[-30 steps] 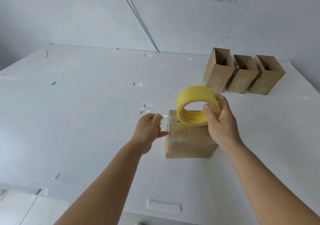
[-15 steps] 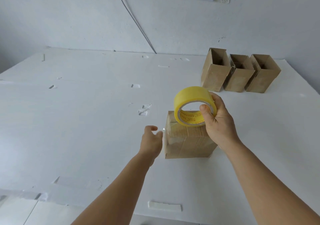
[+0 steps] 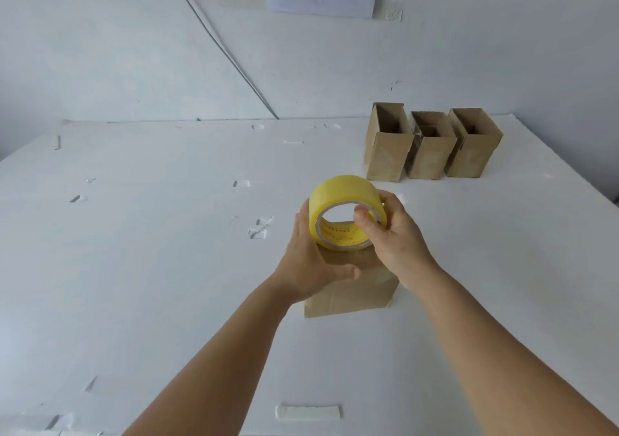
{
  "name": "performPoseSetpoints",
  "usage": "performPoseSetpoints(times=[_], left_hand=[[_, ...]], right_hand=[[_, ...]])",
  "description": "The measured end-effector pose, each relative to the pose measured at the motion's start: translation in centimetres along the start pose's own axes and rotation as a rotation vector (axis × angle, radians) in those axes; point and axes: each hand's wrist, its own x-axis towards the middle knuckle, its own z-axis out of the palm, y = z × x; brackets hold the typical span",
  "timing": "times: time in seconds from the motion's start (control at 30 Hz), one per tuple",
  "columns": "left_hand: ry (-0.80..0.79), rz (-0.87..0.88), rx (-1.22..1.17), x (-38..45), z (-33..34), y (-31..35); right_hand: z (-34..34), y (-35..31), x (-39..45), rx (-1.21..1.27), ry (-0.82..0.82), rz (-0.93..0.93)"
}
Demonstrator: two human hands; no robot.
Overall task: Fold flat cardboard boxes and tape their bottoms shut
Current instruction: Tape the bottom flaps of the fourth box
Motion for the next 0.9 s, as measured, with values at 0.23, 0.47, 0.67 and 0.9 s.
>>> performPoseSetpoints(times=[0.23,0.47,0.67,0.9], left_hand=[[0.003,-0.026,0.2,0.6,-0.3,-1.0],[-0.045,-0.065,0.337,0.7,-0.9,-1.3],[-0.087,-0.045,0.414,1.4,-0.9,-1.1],[-0.078,-0.024,0.447,1.6,-1.0,-1.2]], right_hand=[[-1.5,-0.9,1.0,0.339,-0.171,0.007],[-5.8,-1.1,2.4,0.294,-0.201,-0.015],[-9.9,-1.3,2.6,0.139,-0.274,0.019],[-10.6,-0.9,2.9,-0.029,-0.14,0.006]])
